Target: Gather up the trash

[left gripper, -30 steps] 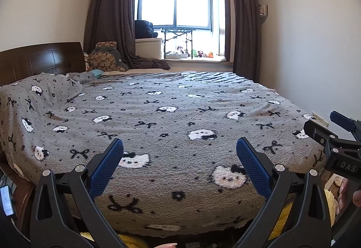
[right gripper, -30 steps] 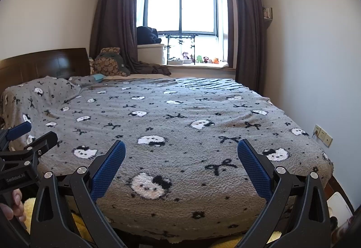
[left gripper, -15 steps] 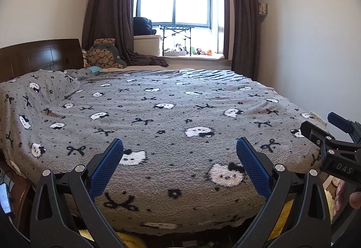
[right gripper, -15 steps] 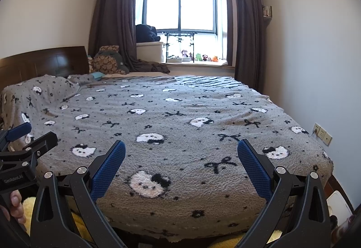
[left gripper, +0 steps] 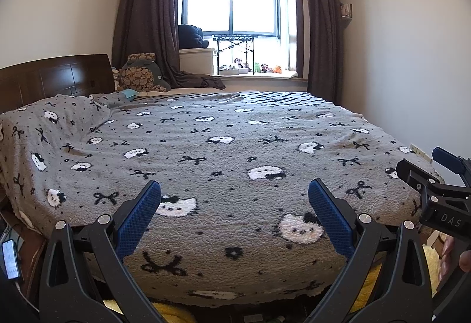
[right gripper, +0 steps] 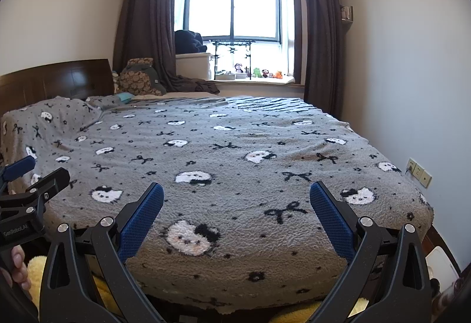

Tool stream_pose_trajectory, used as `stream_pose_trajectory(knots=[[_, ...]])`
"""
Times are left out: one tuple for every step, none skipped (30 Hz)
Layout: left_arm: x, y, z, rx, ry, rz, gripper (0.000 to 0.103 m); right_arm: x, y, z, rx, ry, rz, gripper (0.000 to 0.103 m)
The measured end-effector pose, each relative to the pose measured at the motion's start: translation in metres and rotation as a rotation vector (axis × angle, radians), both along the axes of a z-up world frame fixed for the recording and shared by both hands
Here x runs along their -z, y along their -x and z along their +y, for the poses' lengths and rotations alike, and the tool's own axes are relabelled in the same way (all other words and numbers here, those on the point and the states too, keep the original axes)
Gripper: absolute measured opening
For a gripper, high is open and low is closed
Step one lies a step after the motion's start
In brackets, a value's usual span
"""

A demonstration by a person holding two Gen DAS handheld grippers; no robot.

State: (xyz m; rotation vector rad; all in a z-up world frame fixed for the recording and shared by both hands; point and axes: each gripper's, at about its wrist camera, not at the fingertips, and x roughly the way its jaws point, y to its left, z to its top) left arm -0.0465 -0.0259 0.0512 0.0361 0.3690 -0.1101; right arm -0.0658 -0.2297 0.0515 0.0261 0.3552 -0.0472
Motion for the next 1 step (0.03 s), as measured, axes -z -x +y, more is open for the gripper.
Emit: stream_pose_trajectory(knots=[[0.0003,-0.0001,0.0003,-0.001,0.002,0.001,0.095,0.0004,0.0000,0.0002,0.000,0.000,0.001,0.100]])
